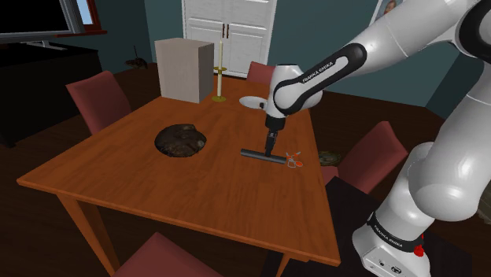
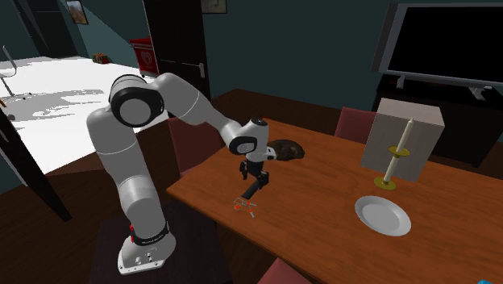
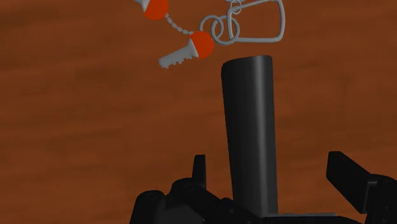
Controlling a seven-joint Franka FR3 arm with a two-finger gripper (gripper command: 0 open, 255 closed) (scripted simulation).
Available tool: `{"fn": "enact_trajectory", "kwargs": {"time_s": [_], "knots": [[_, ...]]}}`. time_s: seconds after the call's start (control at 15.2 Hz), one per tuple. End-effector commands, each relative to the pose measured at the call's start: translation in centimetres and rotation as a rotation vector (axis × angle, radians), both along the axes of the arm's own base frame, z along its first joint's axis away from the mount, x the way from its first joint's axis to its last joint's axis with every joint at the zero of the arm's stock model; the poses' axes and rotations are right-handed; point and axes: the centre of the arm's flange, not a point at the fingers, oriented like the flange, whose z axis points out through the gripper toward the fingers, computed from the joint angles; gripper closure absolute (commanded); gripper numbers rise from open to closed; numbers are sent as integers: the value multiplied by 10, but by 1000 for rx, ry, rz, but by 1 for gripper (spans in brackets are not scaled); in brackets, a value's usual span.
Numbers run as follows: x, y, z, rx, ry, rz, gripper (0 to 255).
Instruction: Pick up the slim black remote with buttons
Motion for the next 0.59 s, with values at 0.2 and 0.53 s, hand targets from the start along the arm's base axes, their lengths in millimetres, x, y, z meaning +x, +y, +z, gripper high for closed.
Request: {"fn": "enact_trajectory", "kwargs": {"time_s": [0.2,0.53], "knots": [[1,0,-25,0,0,1,0],[1,0,-25,0,0,1,255]]}}
